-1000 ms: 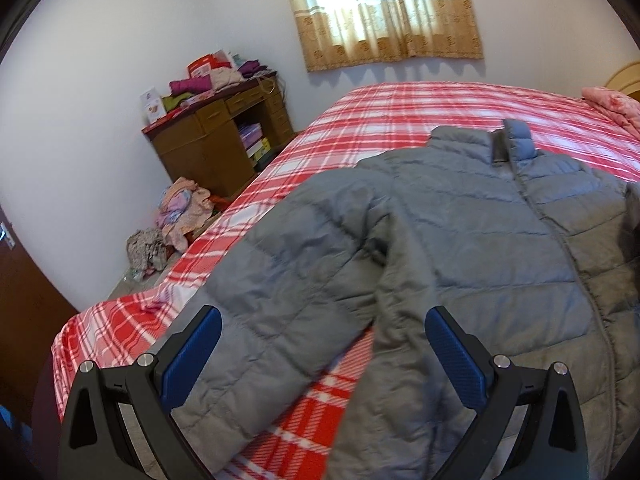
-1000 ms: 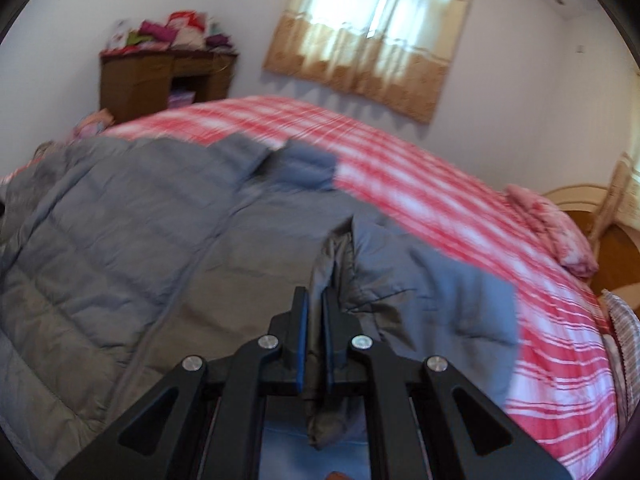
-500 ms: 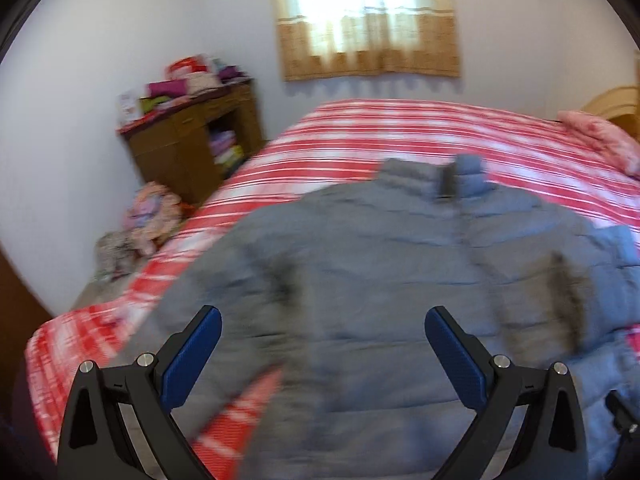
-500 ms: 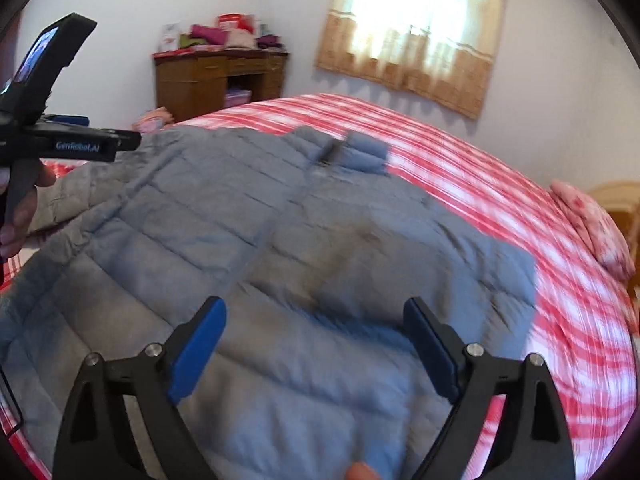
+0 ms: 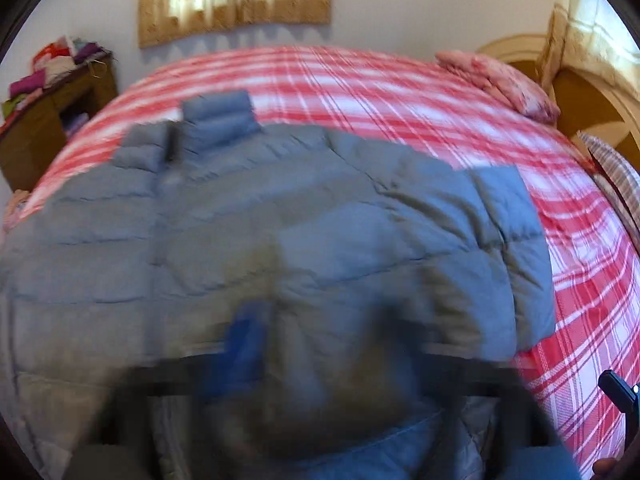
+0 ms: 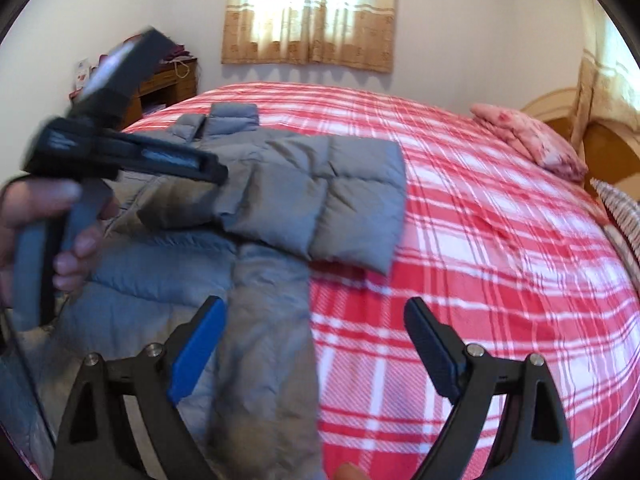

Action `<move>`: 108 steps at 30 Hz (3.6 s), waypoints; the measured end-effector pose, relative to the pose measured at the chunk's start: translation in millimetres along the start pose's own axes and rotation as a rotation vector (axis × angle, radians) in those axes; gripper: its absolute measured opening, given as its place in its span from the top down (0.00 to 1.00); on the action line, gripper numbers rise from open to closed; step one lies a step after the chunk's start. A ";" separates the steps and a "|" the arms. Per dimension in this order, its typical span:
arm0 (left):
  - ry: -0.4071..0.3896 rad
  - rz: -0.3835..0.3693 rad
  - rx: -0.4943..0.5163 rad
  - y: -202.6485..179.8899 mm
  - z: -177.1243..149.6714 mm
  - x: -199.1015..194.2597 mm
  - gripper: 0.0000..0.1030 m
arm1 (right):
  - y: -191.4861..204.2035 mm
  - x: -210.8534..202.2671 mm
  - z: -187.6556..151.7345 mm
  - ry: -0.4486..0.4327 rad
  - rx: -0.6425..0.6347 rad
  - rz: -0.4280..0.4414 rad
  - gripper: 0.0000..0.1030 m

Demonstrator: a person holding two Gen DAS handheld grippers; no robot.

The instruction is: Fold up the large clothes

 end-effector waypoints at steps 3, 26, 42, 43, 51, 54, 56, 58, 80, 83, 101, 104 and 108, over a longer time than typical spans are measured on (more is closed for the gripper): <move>-0.062 0.020 0.021 0.4 -1.7 -21.1 0.88 | -9.5 0.0 -8.0 -0.001 0.011 -0.011 0.10; -0.137 0.549 0.045 115.4 -63.6 -73.7 0.44 | -18.2 5.1 -22.8 0.048 -0.001 0.106 0.24; -0.258 0.682 -0.042 100.1 -9.8 -53.5 0.11 | -60.2 77.7 135.9 -0.006 0.128 0.079 0.51; -0.253 0.711 -0.023 98.7 -10.2 -44.5 0.11 | -52.2 90.8 140.6 0.004 0.125 0.104 0.51; -0.092 0.755 -0.059 155.1 -22.6 18.7 0.11 | 12.8 158.4 122.6 0.108 0.017 0.194 0.53; -0.065 0.699 -0.113 170.0 -25.7 21.7 0.06 | 14.8 166.7 113.0 0.115 0.000 0.188 0.53; -0.056 0.675 -0.148 177.4 -26.4 25.0 0.03 | 10.1 168.3 111.4 0.120 0.019 0.201 0.53; -0.054 0.665 -0.161 179.6 -26.0 27.0 0.02 | 8.5 169.1 110.6 0.120 0.026 0.208 0.53; -0.167 0.669 -0.143 163.2 -22.7 -20.8 0.01 | 10.3 130.7 133.7 0.031 0.009 0.134 0.53; -0.234 0.618 -0.132 151.0 -11.6 -41.8 0.01 | 10.0 121.6 157.0 -0.011 0.062 0.131 0.51; -0.073 0.582 -0.099 158.2 -7.2 35.6 0.01 | 46.4 197.2 138.9 0.130 0.000 0.146 0.51; -0.080 0.590 -0.099 155.3 -9.0 36.5 0.01 | 49.6 197.0 138.0 0.134 -0.017 0.125 0.51; -0.079 0.589 -0.101 153.8 -11.6 38.9 0.01 | 54.4 191.7 140.0 0.145 -0.053 0.100 0.50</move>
Point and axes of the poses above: each gripper's, at about its wrist camera, not at the fingertips, and x roughly the way its jaws point, y to its left, z to its top, the point moved 1 cm from there along x, roughly the way its jaws point, and after that the axes turned 4 degrees about y, right-handed, at the moved point
